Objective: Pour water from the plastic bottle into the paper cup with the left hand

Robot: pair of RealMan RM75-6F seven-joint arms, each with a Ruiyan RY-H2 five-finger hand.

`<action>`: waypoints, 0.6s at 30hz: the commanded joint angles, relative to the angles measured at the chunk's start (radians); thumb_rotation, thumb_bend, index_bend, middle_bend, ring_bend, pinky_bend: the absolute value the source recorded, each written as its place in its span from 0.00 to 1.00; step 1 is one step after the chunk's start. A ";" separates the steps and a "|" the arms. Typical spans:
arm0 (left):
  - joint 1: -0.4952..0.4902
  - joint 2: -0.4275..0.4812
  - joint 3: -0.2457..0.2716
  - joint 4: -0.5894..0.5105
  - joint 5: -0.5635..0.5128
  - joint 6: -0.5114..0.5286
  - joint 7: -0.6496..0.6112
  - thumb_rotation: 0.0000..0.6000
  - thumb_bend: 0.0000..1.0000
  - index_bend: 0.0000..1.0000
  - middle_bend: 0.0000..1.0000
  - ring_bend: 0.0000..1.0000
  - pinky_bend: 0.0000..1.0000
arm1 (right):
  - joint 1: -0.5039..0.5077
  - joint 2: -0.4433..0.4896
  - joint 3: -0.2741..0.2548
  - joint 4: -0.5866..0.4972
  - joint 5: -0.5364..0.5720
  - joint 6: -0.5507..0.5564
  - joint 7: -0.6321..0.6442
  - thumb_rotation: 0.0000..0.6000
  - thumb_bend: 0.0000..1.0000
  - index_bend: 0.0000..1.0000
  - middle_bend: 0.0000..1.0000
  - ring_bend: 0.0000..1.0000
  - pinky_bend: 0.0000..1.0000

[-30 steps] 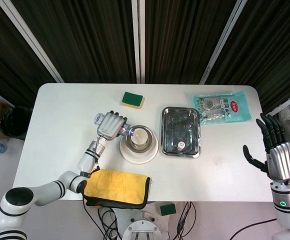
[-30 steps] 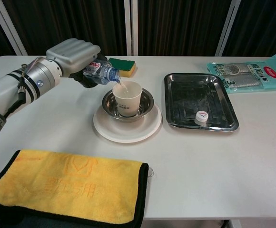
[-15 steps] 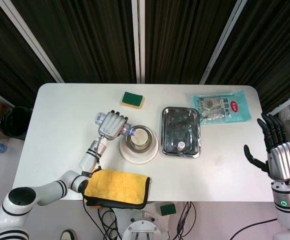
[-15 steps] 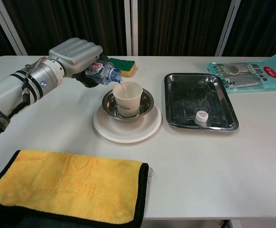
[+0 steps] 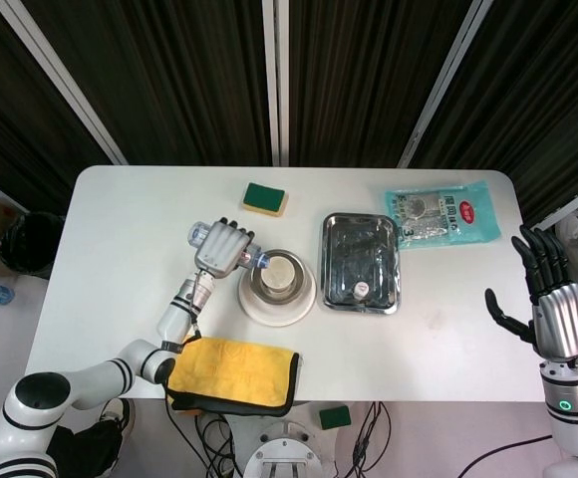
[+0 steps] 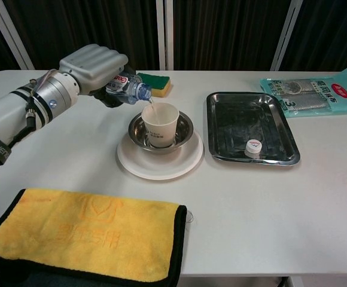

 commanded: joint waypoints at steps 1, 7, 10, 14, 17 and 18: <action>0.000 -0.001 -0.001 0.000 -0.001 0.001 0.000 1.00 0.54 0.70 0.74 0.51 0.52 | 0.000 0.000 0.000 0.000 0.001 -0.001 0.000 1.00 0.39 0.00 0.00 0.00 0.00; 0.003 -0.001 -0.013 -0.016 -0.018 -0.009 -0.028 1.00 0.54 0.70 0.74 0.51 0.52 | 0.001 -0.002 0.001 0.003 0.005 -0.004 -0.001 1.00 0.39 0.00 0.00 0.00 0.00; 0.007 0.007 -0.038 -0.055 -0.058 -0.038 -0.067 1.00 0.54 0.70 0.74 0.51 0.52 | 0.001 -0.002 0.001 0.004 0.007 -0.006 0.000 1.00 0.39 0.00 0.00 0.00 0.00; 0.013 0.036 -0.076 -0.131 -0.125 -0.081 -0.103 1.00 0.54 0.70 0.74 0.51 0.52 | 0.001 -0.002 0.002 0.005 0.008 -0.005 0.001 1.00 0.39 0.00 0.00 0.00 0.00; 0.018 0.050 -0.088 -0.170 -0.144 -0.084 -0.121 1.00 0.54 0.70 0.74 0.51 0.51 | 0.001 -0.001 0.003 0.005 0.009 -0.005 0.000 1.00 0.39 0.00 0.00 0.00 0.00; 0.023 0.056 -0.094 -0.189 -0.152 -0.083 -0.137 1.00 0.54 0.70 0.74 0.51 0.50 | 0.001 -0.001 0.003 0.005 0.009 -0.005 0.000 1.00 0.39 0.00 0.00 0.00 0.00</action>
